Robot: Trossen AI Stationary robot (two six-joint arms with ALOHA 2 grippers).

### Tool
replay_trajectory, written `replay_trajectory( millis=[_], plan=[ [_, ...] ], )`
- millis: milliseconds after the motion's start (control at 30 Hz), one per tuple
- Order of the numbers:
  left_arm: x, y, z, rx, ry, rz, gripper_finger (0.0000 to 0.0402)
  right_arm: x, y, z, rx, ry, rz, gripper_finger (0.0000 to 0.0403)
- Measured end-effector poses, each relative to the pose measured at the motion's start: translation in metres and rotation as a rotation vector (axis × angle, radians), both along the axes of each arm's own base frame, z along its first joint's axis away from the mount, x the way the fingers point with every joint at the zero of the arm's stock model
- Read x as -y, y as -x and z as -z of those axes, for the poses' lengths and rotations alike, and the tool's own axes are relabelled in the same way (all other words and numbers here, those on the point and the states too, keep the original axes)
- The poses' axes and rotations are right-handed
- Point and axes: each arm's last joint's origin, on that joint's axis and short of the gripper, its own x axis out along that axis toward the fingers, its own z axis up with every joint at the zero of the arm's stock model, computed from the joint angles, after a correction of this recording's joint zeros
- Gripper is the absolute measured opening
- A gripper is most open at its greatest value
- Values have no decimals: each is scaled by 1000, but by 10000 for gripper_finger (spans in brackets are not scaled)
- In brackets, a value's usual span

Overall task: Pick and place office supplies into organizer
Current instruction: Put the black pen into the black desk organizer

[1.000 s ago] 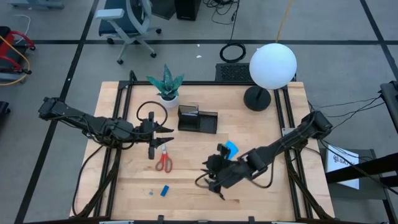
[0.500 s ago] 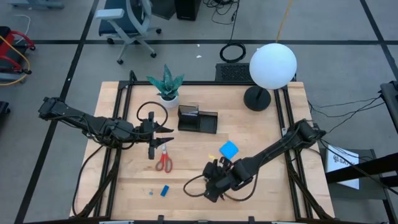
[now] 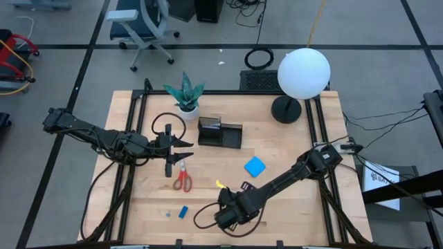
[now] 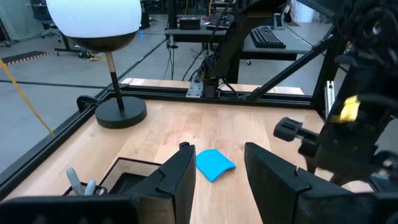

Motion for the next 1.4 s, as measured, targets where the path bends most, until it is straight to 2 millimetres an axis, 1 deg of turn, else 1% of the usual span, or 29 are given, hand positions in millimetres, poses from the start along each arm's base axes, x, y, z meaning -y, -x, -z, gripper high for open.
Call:
replay_trajectory(
  millis=[67,167,367,600,733,967,1067,1400],
  plan=[
    [0,0,0,0,0,0,145,4,1,4,-45,7,25,106],
    [0,0,0,0,0,0,145,7,3,4,-71,22,49,105],
    [0,0,0,-1,0,0,145,4,1,1,-39,-8,84,107],
    [0,0,0,0,2,0,145,1,-4,2,7,-58,82,106],
    [0,0,0,-1,2,0,145,3,-1,14,-29,-49,86,107],
    [0,0,0,0,4,0,145,5,-2,45,-35,-126,85,107],
    [0,0,0,0,3,0,145,7,2,56,-62,-139,87,106],
    [0,0,0,1,8,0,145,13,11,77,-91,-124,111,107]
  ],
)
